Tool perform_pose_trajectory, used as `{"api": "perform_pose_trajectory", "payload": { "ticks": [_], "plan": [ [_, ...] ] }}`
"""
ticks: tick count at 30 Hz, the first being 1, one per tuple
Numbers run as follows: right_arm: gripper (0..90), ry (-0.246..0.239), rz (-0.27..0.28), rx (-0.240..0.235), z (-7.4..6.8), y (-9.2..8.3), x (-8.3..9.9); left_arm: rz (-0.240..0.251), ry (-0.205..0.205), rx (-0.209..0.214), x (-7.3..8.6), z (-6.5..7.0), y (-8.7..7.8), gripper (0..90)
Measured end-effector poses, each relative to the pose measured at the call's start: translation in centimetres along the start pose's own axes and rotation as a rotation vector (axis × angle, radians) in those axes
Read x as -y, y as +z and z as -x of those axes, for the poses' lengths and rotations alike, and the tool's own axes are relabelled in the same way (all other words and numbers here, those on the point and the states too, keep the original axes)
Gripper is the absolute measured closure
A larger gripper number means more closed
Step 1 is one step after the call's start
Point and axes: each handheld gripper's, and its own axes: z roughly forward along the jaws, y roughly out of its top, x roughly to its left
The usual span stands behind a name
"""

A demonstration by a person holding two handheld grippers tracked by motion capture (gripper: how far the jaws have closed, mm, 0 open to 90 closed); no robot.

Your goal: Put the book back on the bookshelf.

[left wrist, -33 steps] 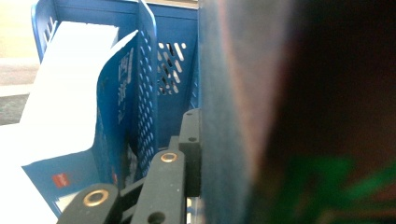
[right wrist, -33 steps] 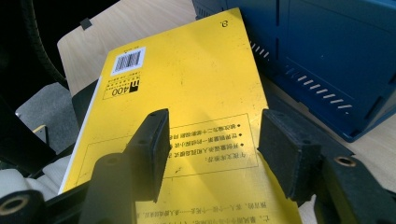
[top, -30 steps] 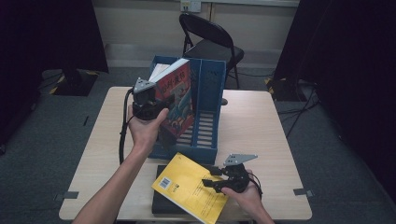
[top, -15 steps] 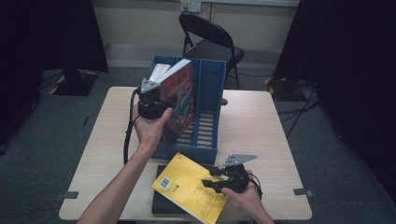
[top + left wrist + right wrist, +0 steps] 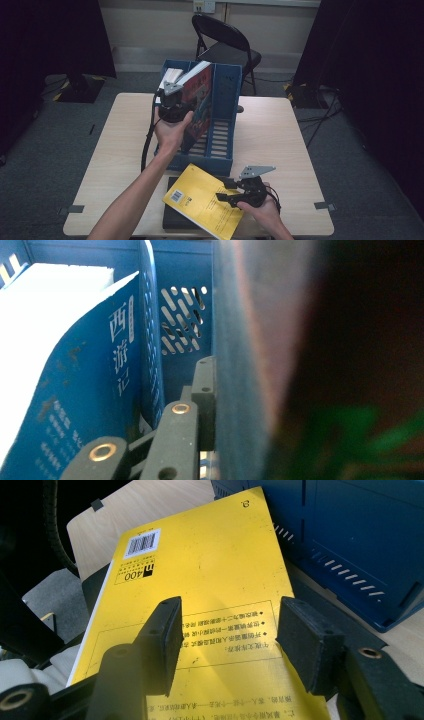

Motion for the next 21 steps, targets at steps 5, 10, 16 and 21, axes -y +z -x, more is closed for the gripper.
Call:
{"api": "perform_pose_trajectory", "payload": {
  "ticks": [5, 10, 16, 21],
  "plan": [
    [43.3, -0.003, 0.0, -0.001, 0.0, 0.0, 0.0, 0.001, 0.02, -0.01, 0.9, 0.0, 0.8, 74.5],
    [43.3, -0.002, 0.001, -0.004, 0.0, 0.0, 0.0, -0.013, 0.038, -0.005, 2.1, 0.1, 1.4, 74.5],
    [43.1, -0.003, 0.001, -0.001, -0.1, 0.0, 0.1, -0.023, 0.032, -0.023, 3.5, -0.1, 2.0, 74.5],
    [43.4, -0.002, 0.002, -0.007, 0.0, 0.0, 0.1, -0.022, 0.015, -0.015, 4.8, -0.3, 2.5, 74.4]
  ]
}}
